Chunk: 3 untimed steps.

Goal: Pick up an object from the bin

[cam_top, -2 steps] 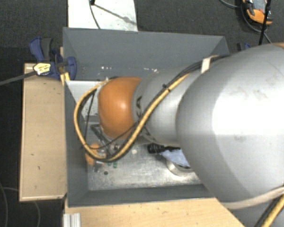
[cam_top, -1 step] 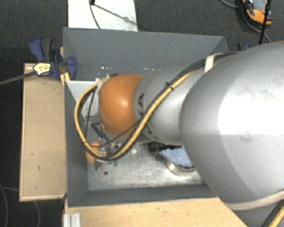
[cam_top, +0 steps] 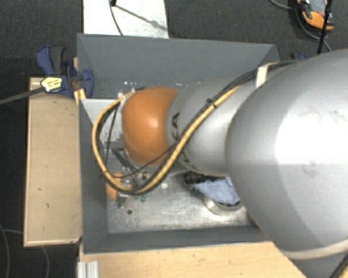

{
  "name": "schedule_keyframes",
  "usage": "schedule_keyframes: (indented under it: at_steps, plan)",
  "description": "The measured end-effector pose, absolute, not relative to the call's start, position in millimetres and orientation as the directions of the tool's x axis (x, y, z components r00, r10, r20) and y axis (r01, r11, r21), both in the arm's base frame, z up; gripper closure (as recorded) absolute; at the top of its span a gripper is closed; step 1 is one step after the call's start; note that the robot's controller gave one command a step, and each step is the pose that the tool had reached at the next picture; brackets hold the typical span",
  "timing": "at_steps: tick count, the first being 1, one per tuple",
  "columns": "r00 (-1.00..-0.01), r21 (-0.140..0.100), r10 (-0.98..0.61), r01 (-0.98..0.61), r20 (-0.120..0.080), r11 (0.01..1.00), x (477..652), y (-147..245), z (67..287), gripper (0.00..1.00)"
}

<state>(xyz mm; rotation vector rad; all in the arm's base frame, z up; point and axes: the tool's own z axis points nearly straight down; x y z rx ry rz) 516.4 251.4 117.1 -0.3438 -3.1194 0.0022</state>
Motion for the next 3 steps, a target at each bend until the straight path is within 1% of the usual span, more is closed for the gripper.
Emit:
schedule_keyframes:
  at_steps: [1, 3]
  plan:
    - [-0.976, -0.005, 0.217, 0.217, 0.006, 0.976, 515.4, 251, 140, 1.00]
    - [-0.977, 0.001, 0.215, 0.215, -0.001, 0.977, 517.3, 252, 184, 1.00]
